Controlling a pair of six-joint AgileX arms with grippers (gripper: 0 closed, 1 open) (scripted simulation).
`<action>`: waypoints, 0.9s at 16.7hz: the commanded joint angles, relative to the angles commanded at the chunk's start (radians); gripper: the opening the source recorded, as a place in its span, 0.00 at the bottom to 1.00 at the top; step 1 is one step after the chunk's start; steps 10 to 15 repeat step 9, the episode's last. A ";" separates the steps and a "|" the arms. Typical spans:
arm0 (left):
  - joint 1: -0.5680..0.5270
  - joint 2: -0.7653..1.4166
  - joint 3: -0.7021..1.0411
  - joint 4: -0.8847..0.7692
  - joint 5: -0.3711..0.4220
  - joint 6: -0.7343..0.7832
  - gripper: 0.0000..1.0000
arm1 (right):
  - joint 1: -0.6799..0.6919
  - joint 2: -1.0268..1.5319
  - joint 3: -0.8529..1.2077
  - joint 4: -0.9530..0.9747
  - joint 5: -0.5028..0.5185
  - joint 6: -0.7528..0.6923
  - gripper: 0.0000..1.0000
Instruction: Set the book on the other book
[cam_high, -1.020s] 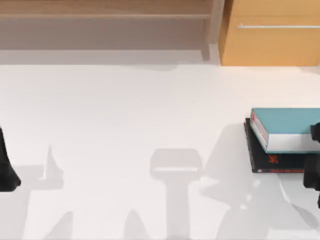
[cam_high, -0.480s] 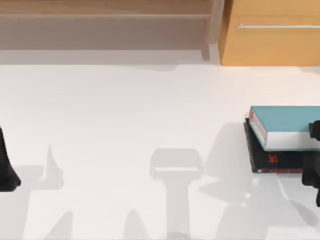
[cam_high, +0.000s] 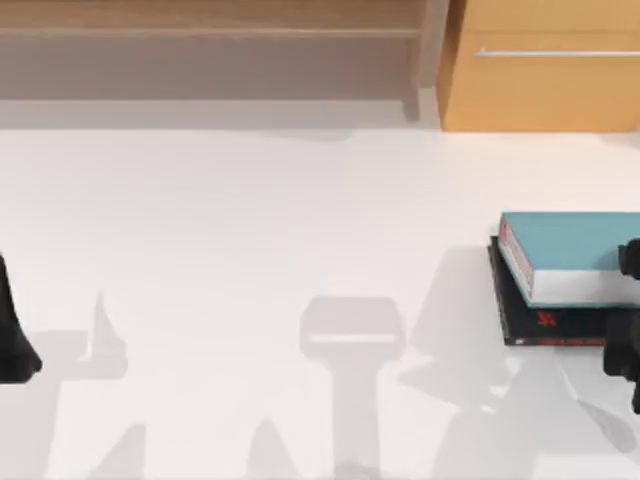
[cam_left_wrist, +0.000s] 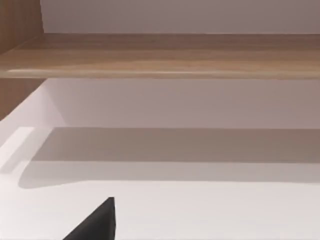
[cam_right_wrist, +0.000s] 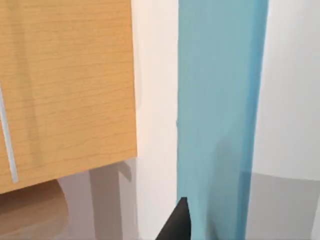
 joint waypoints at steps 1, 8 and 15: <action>0.000 0.000 0.000 0.000 0.000 0.000 1.00 | 0.000 0.000 0.000 0.000 0.000 0.000 0.83; 0.000 0.000 0.000 0.000 0.000 0.000 1.00 | 0.000 0.000 0.000 0.000 0.000 0.000 1.00; 0.000 0.000 0.000 0.000 0.000 0.000 1.00 | 0.000 0.000 0.000 0.000 0.000 0.000 1.00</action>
